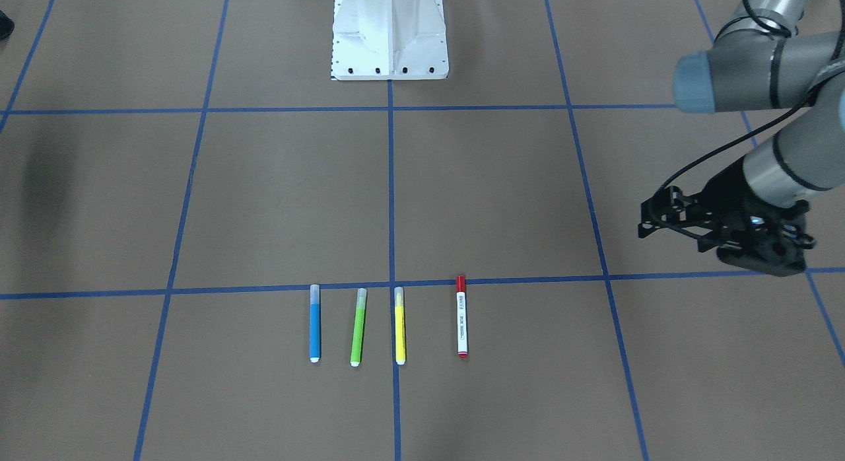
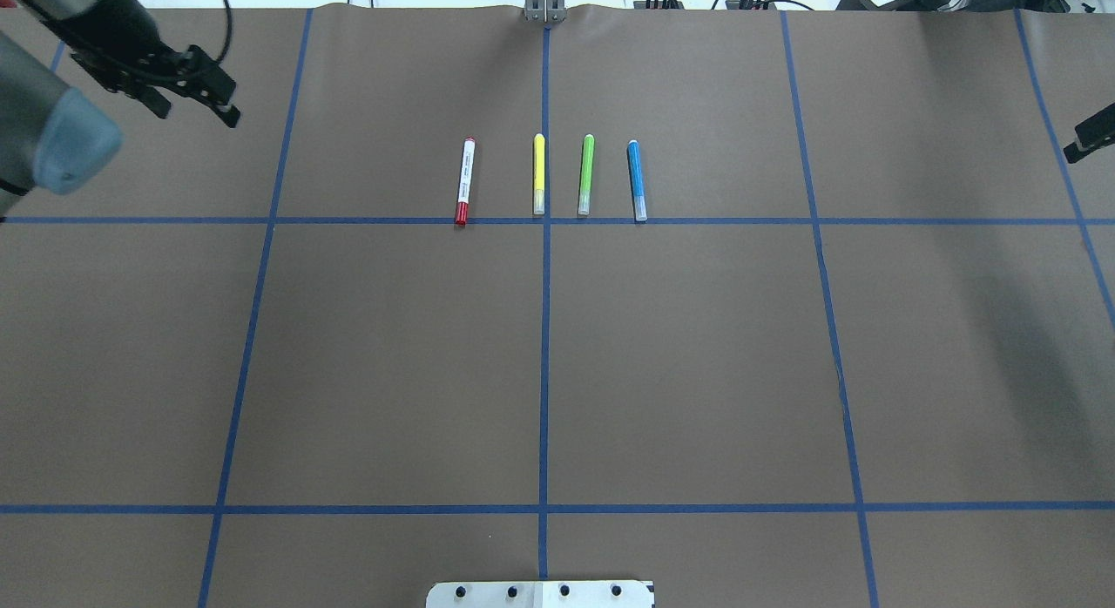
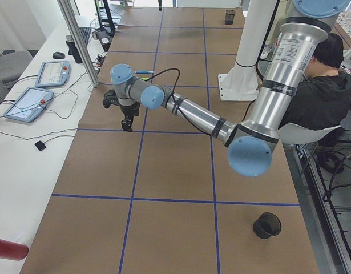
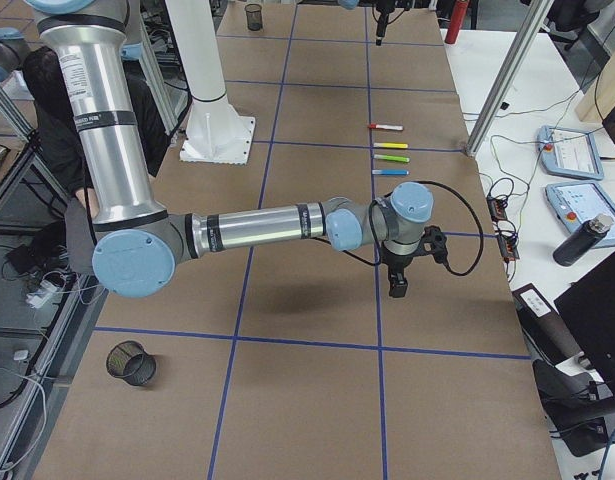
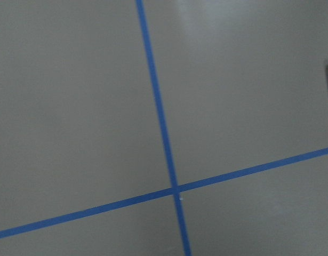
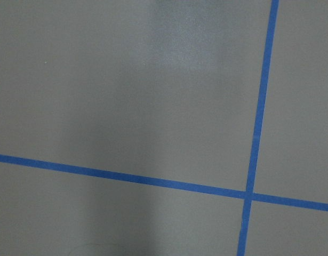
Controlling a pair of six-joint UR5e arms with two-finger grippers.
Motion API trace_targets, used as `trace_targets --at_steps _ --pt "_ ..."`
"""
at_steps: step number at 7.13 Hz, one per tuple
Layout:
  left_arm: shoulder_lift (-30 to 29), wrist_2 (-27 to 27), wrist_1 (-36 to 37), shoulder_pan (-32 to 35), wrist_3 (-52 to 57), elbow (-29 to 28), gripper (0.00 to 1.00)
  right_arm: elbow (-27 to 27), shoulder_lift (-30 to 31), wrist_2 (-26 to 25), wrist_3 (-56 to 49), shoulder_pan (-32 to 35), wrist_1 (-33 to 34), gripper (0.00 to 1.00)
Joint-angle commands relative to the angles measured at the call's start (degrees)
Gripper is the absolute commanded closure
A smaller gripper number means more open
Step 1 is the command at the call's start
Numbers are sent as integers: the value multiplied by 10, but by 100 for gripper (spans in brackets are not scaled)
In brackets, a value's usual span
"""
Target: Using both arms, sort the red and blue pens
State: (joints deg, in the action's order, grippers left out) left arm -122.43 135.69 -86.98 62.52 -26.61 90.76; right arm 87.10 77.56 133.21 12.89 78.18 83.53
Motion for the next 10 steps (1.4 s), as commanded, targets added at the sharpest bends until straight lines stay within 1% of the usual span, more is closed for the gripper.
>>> trace_targets --at_steps 1,2,3,4,5,6,7,8,9,10 --pt "-97 -50 -2 -76 -87 -80 0 -4 -40 3 70 -35 3 0" --pt "-133 -78 -4 -107 -133 -117 0 -4 -56 3 74 -50 7 0" --pt "-141 -81 -28 -114 -170 -130 0 -4 -73 3 74 -59 24 0" --pt "-148 -82 -78 -123 -202 -162 0 -4 -93 3 81 -64 56 0" --pt "-166 -83 -119 -137 -235 -205 0 1 -101 6 117 -69 59 0" --pt "-189 -85 -136 -149 -249 -238 0 3 -113 15 161 -80 55 0" --pt "-203 -89 -139 -156 -249 -256 0 3 -127 14 181 -103 53 0" --pt "-211 -130 -147 -168 -251 -263 0 3 -134 9 191 -124 42 0" --pt "-215 -149 -180 -172 -252 -292 0 2 -143 9 207 -134 40 0" --pt "-220 -161 -221 -174 -279 -319 3 1 -156 2 223 -151 40 0"
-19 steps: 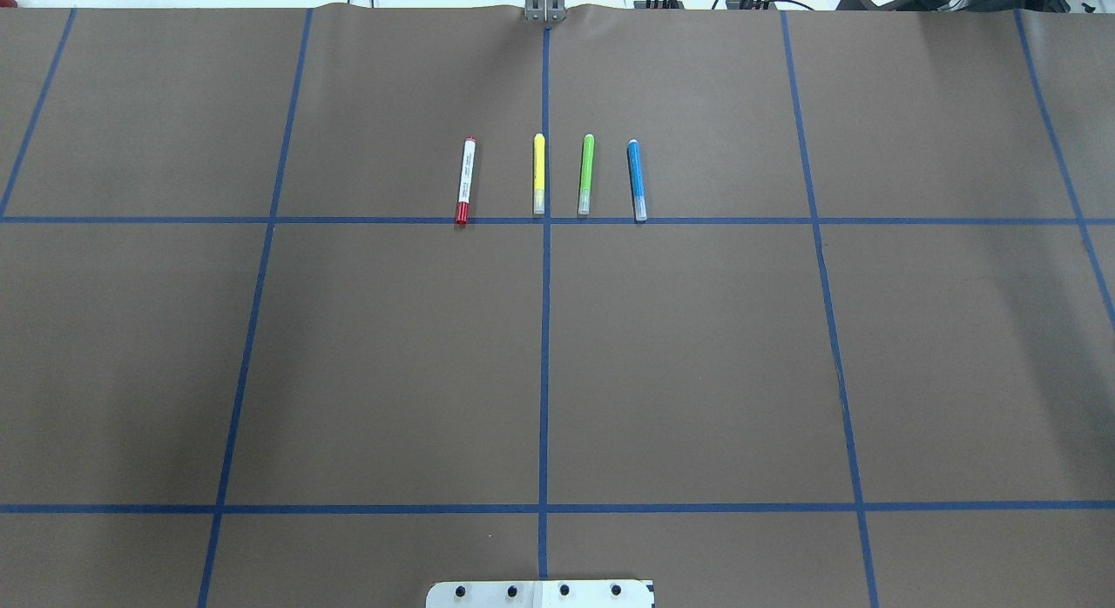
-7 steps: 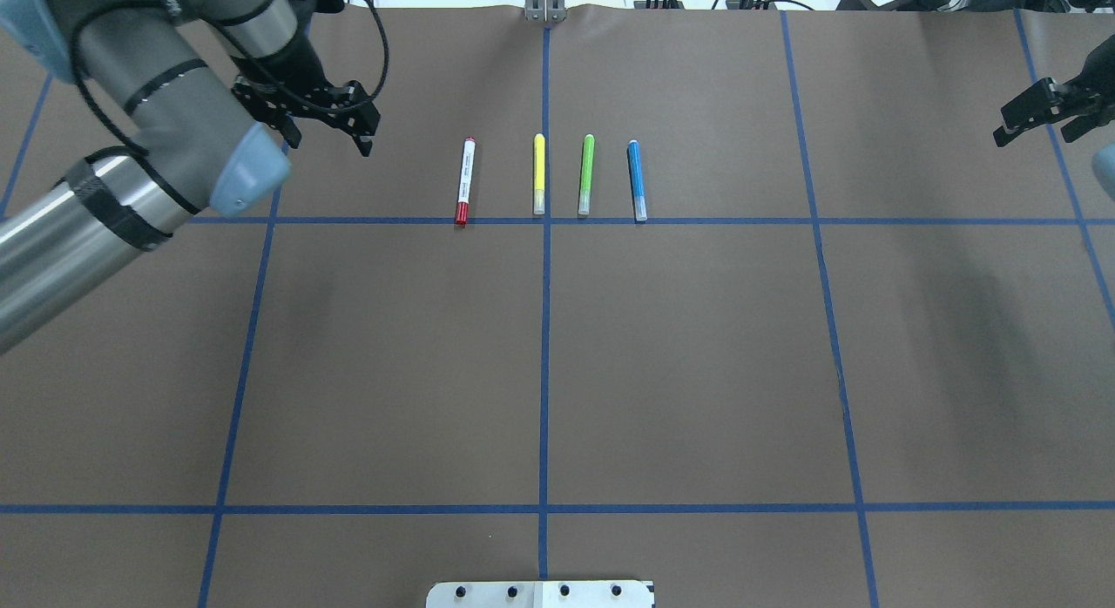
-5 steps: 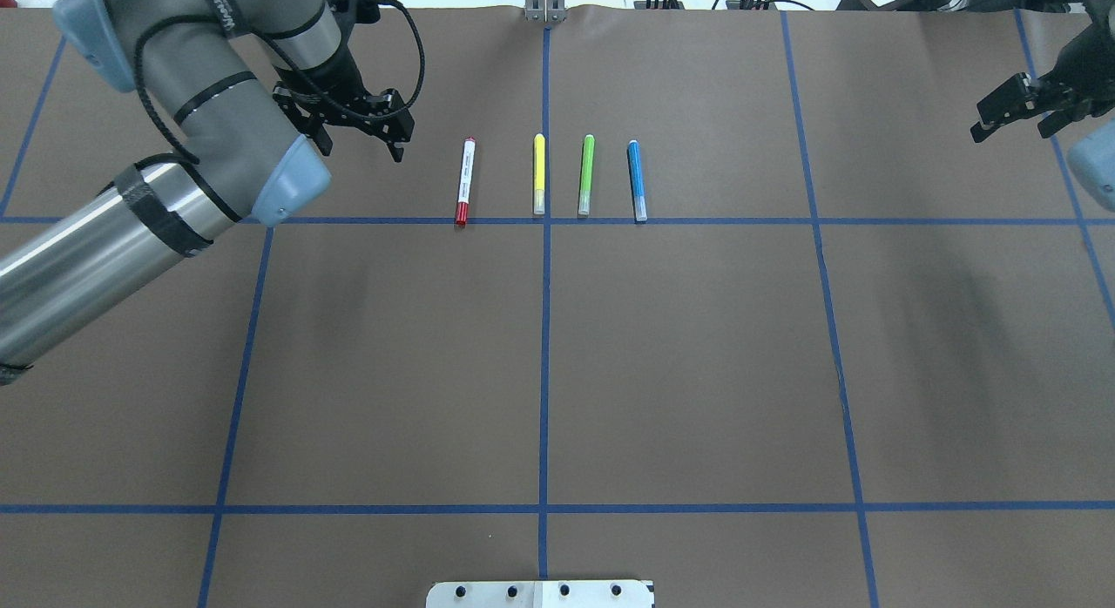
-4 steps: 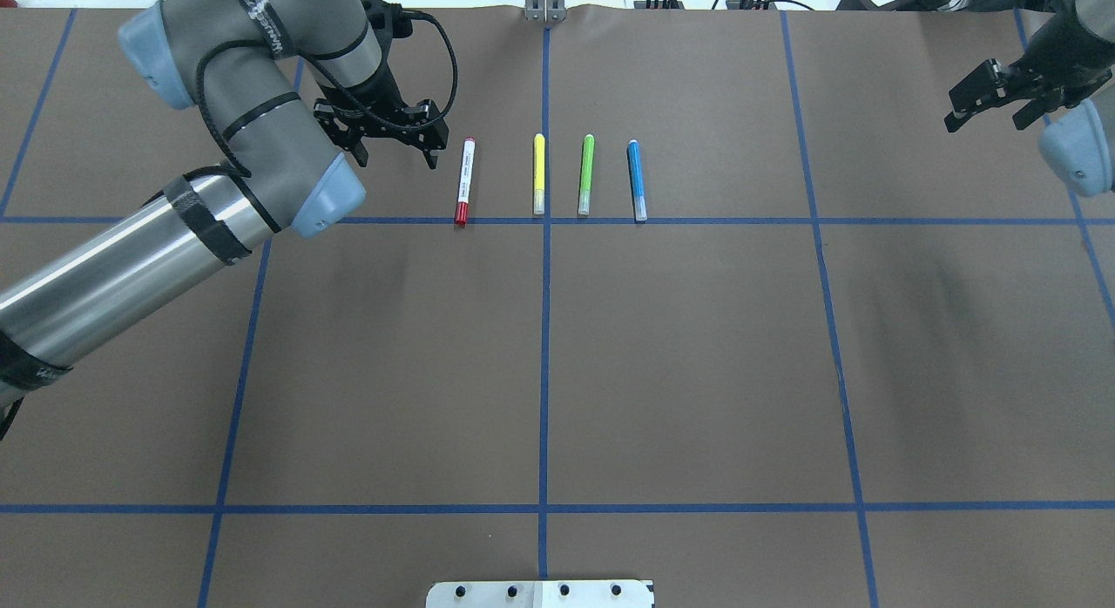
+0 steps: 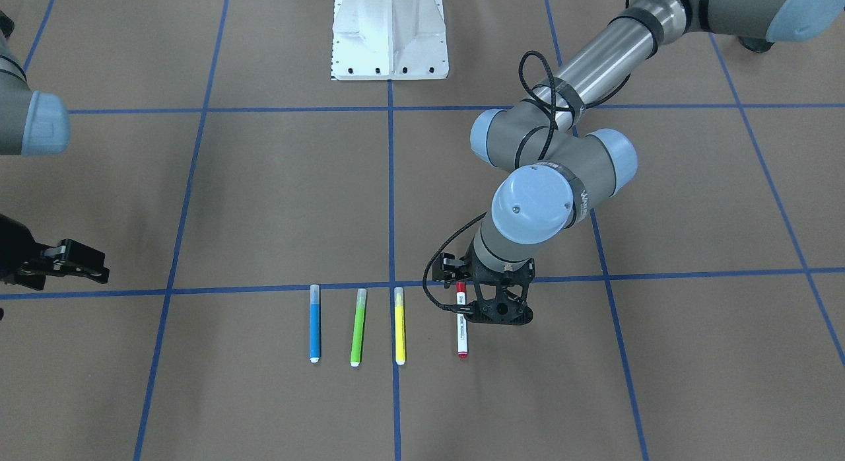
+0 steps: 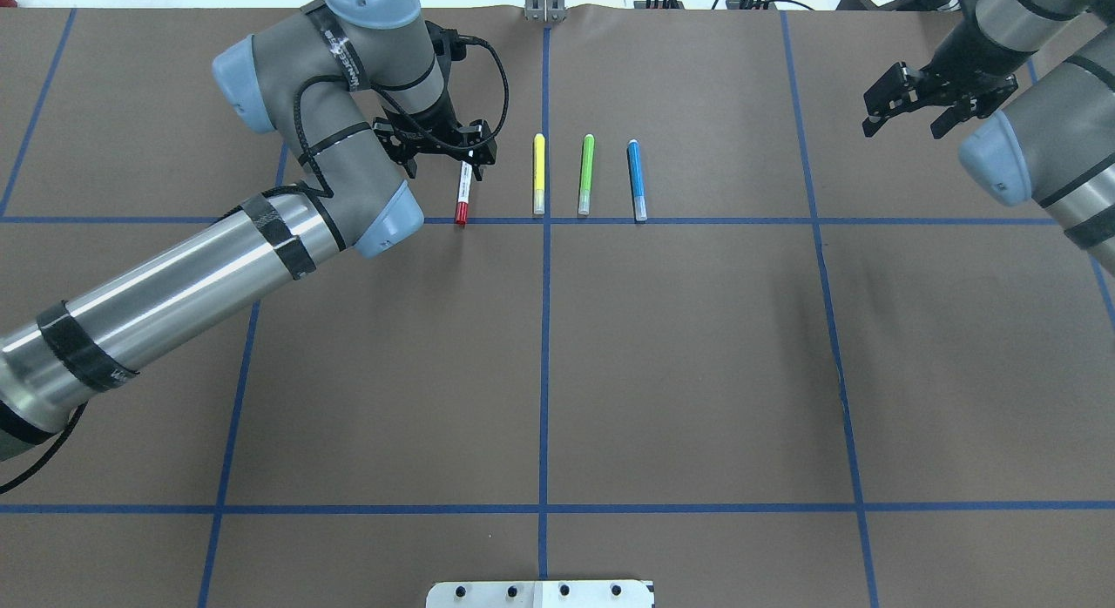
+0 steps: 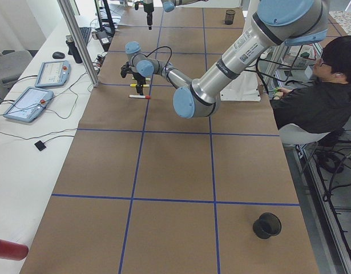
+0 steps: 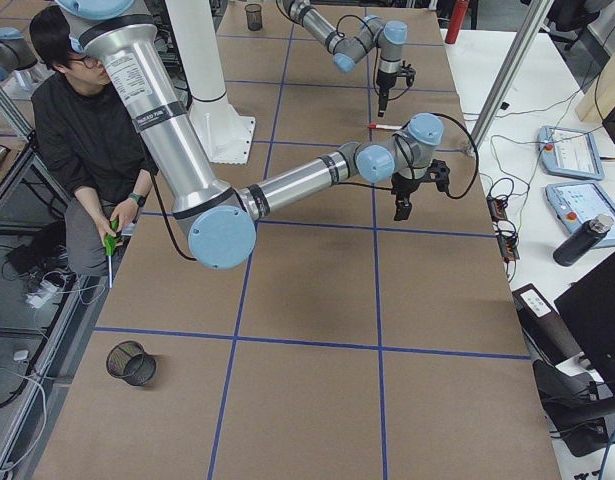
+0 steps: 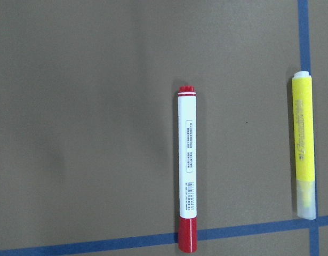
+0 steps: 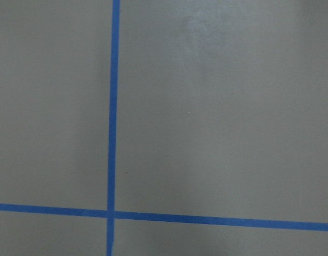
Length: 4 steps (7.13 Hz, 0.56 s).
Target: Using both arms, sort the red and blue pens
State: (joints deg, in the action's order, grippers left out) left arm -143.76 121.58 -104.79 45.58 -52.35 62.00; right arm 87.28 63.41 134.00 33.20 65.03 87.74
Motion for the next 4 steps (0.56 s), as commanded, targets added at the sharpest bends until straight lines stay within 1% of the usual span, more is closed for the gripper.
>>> trace_targets --at_steps 1,3,4 --pt "-6 -47 -63 -15 -30 -42 3 -1 -25 -20 47 -31 -2 0" --pt "-6 -55 -64 -29 -31 -47 6 -2 -28 -30 60 -46 -3 0" --pt "-6 -55 -64 -33 -32 -50 9 -1 -28 -29 61 -46 -3 0"
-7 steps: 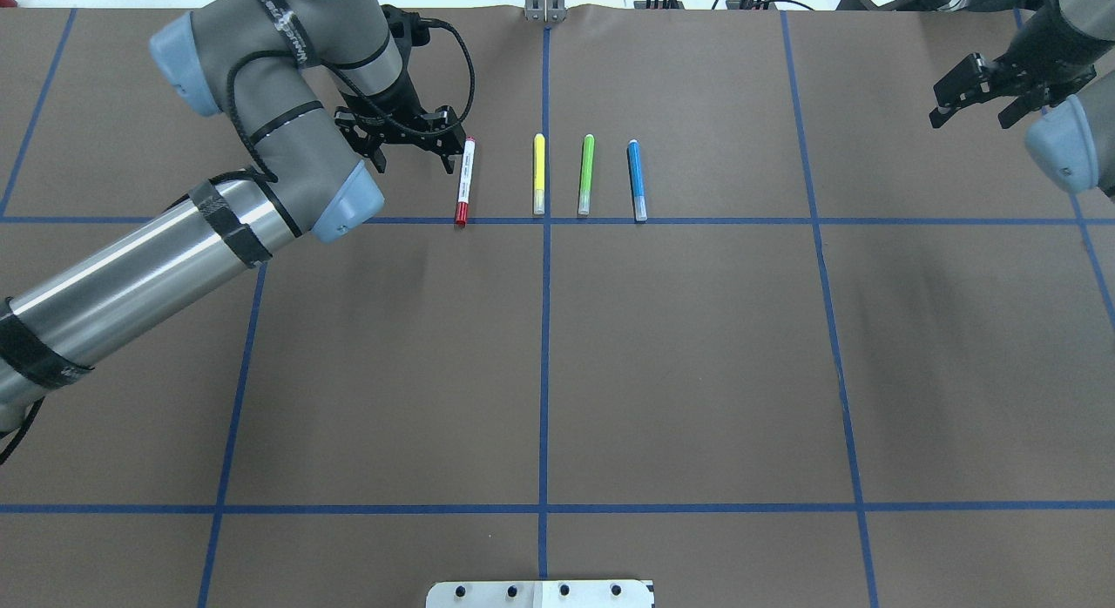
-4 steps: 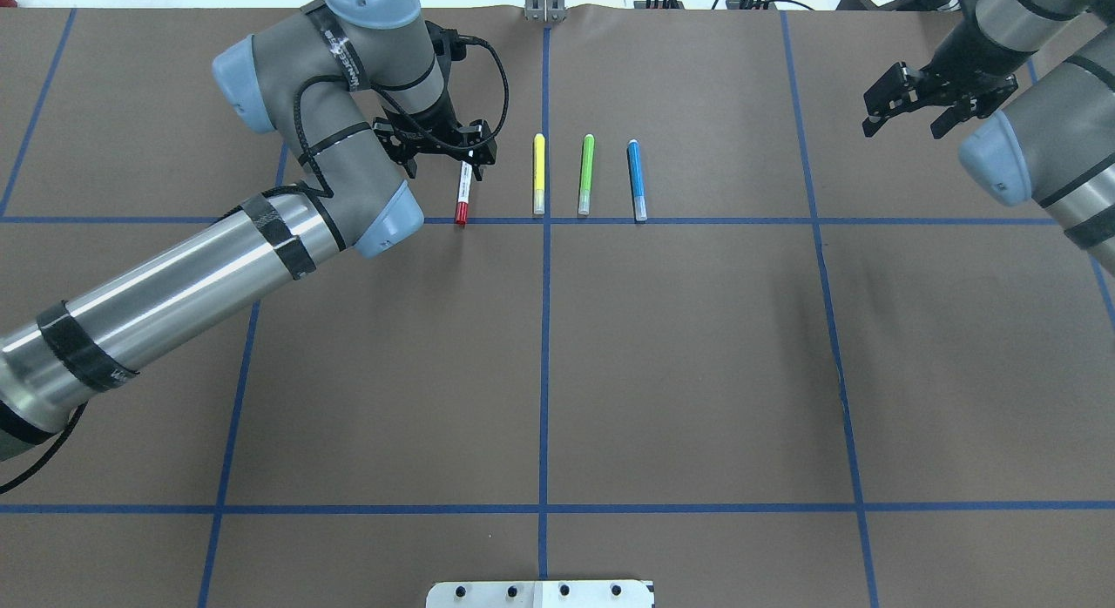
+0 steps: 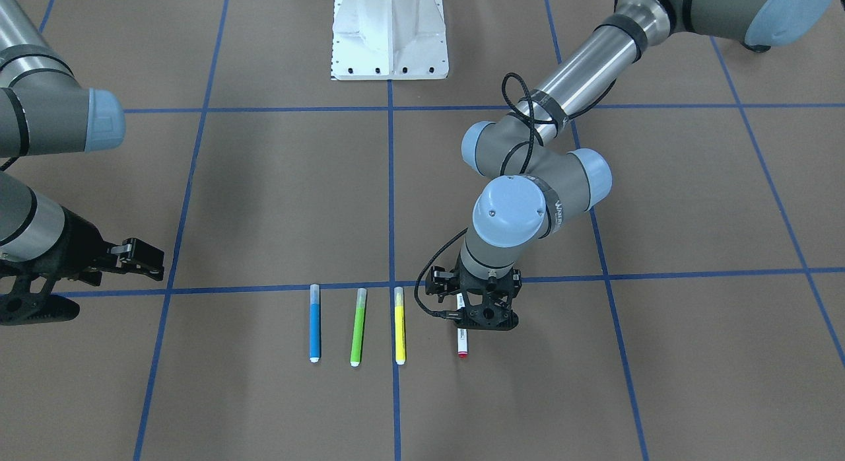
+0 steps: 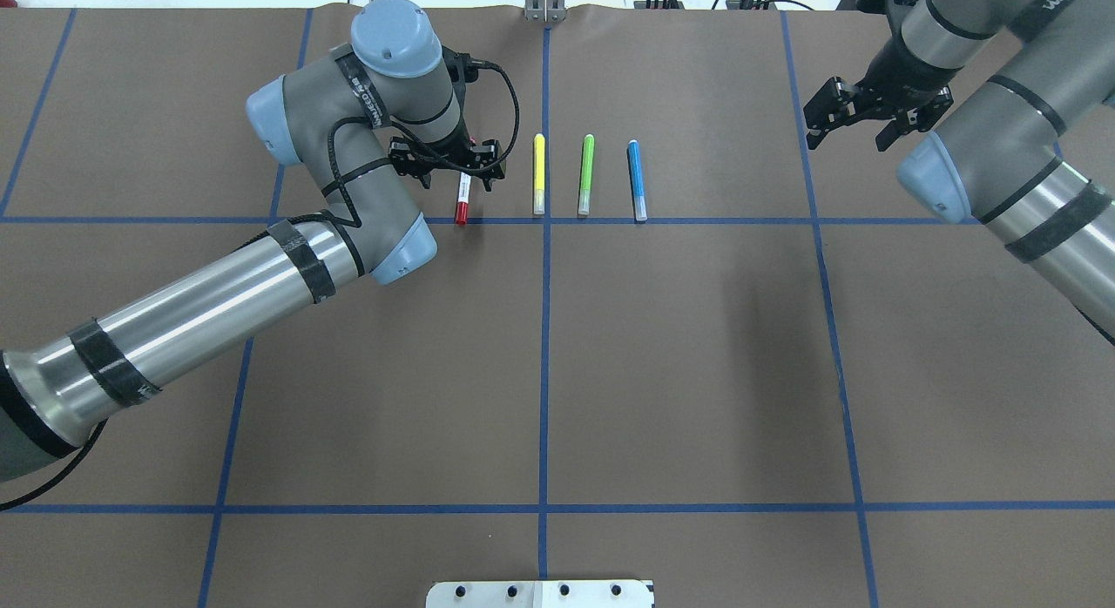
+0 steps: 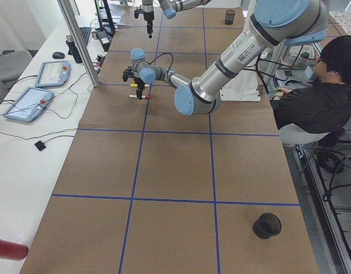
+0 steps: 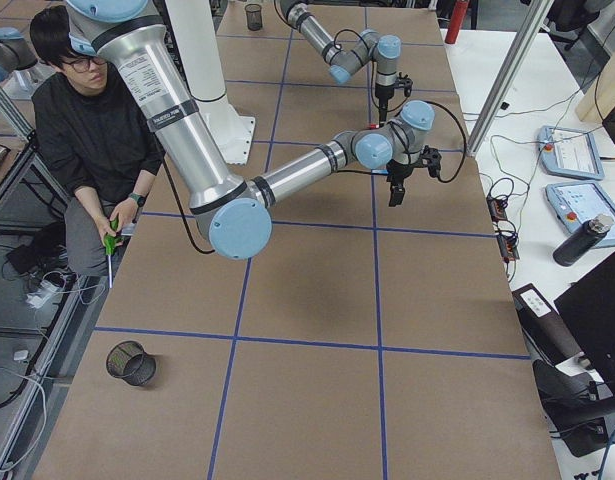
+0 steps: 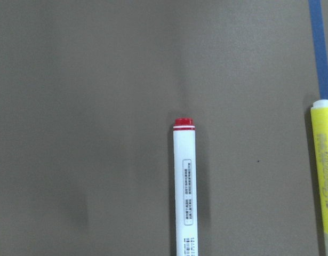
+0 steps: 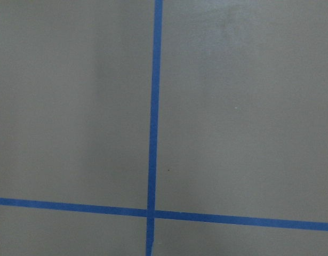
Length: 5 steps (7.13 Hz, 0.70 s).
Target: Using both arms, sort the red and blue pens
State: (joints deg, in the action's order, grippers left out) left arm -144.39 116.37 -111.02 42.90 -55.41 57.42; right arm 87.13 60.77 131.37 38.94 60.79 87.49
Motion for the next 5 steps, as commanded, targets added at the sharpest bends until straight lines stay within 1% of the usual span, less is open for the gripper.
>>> trace_targets --at_steps 1,2,5 --pt "0 -3 -2 -9 -1 -6 11 0 -6 -3 13 -6 0 0" --pt "-1 -3 -2 -12 -1 -6 14 0 -7 -3 17 -10 -3 0" --pt "-1 -5 -2 -12 -1 -6 33 -3 -8 -5 17 -14 -4 0"
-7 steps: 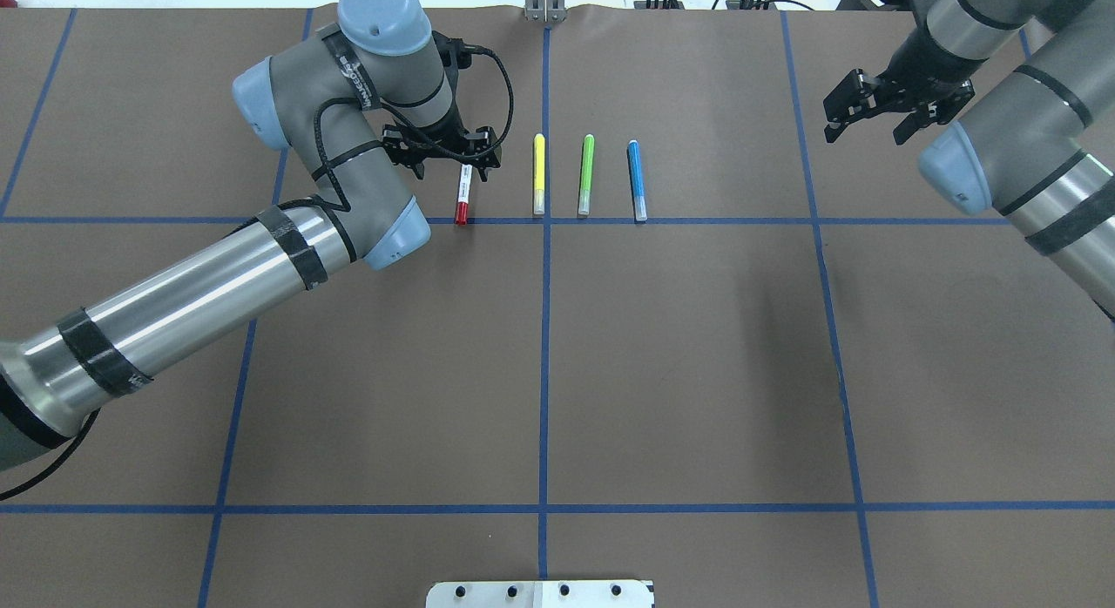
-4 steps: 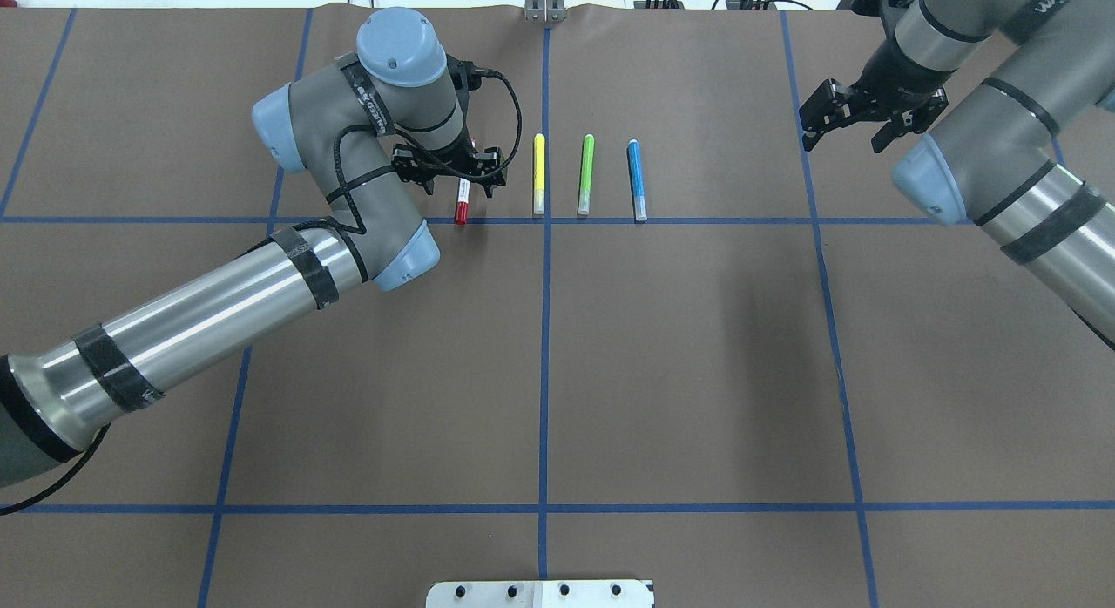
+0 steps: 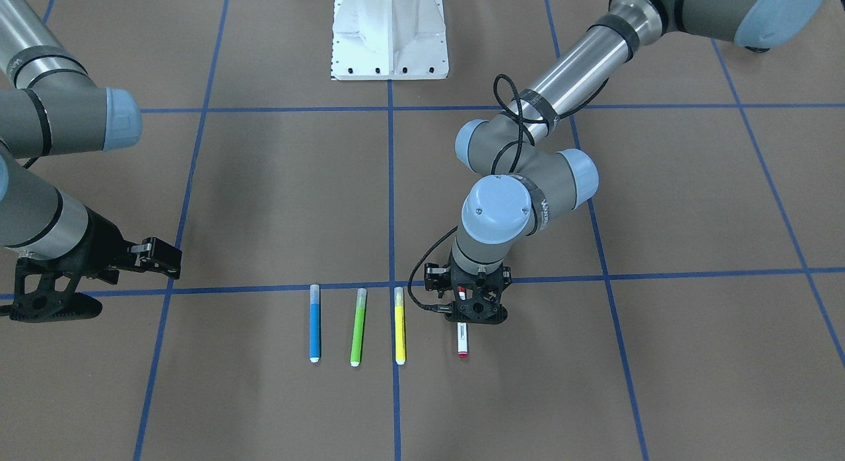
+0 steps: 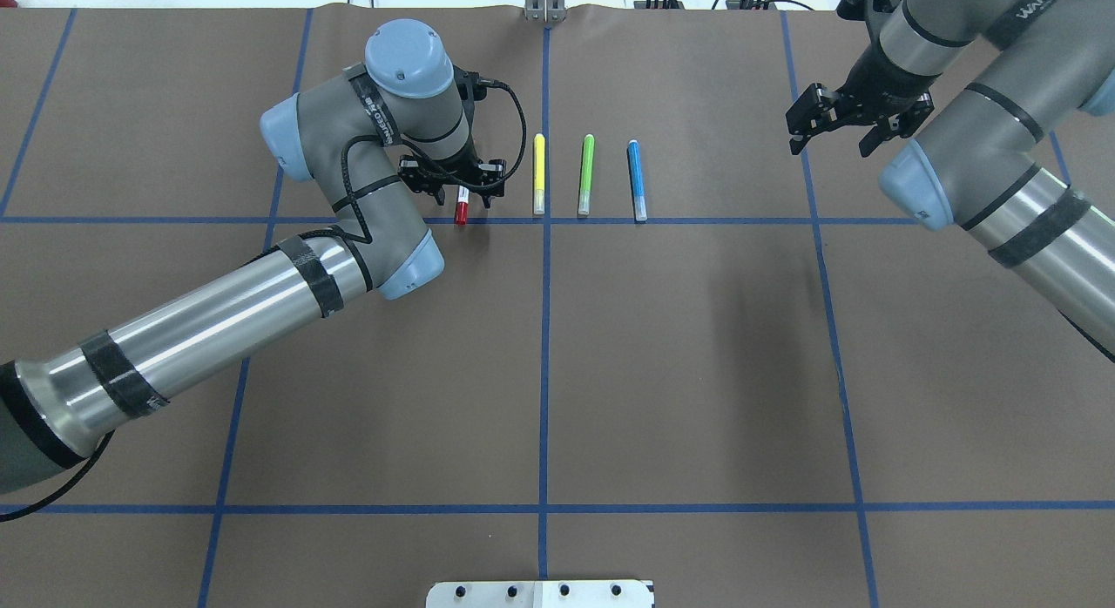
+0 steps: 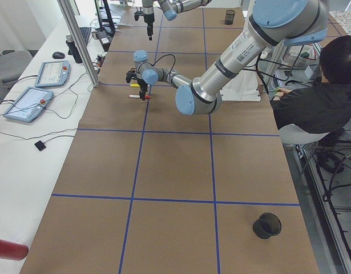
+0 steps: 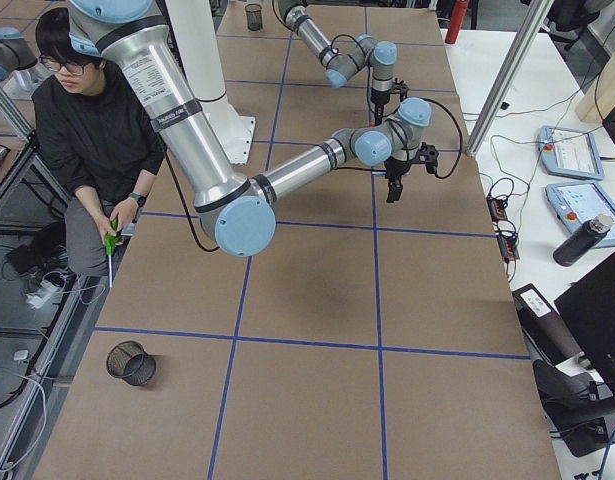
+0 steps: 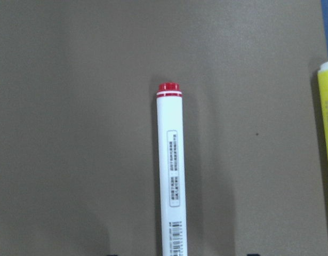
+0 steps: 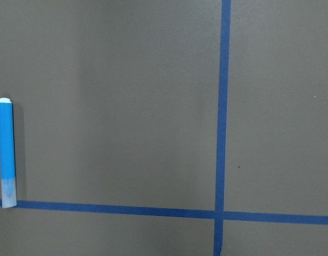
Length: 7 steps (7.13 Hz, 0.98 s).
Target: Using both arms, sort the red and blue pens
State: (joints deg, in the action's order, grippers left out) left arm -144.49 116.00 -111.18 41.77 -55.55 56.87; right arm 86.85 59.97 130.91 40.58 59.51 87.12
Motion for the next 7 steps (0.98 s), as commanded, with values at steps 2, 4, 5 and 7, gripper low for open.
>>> trace_targets --at_steps 2,4,5,7 --pt "1 -2 1 0 0 -3 49 0 0 0 0 -2 0 0" --pt "1 -2 2 0 0 -3 55 0 0 0 0 -2 0 0" --pt "1 -2 4 0 -4 -4 73 0 1 0 0 -2 0 0" --pt "1 -2 7 0 -11 -3 100 1 0 -6 0 -2 0 0"
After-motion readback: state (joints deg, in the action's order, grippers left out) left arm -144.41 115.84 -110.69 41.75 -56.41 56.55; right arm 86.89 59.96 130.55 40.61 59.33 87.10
